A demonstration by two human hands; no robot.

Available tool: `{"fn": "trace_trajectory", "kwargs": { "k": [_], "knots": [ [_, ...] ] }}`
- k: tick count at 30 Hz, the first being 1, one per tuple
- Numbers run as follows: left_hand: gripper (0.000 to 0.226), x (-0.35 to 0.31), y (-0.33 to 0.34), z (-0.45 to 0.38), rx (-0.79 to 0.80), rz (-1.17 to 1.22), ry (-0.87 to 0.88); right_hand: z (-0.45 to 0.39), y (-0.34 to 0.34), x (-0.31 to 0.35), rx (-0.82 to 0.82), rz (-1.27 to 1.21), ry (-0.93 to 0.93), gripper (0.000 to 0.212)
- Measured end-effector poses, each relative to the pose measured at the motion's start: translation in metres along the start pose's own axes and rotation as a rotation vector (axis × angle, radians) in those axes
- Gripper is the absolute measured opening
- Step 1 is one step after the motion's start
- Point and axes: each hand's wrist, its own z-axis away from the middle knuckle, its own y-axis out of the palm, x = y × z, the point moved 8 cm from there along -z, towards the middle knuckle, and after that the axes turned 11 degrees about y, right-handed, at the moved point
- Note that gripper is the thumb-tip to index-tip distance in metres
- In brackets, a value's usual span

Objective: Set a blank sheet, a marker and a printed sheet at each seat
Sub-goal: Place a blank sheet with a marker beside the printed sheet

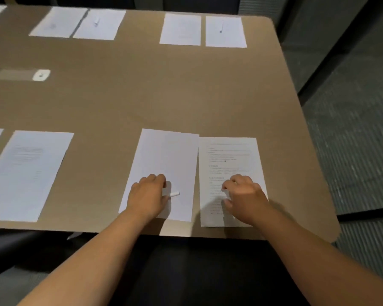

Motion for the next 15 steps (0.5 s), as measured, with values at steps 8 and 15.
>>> {"fn": "trace_trajectory", "kwargs": {
  "k": [8,15],
  "knots": [
    [0.011,0.002,0.024,-0.019,0.085,-0.048,0.048,-0.024,0.019,0.002,0.096,-0.024,-0.018,0.056],
    [0.029,0.016,0.017,-0.024,-0.065,0.236,-0.044,-0.032,0.046,-0.007,0.222,-0.043,0.031,0.089]
  ]
}}
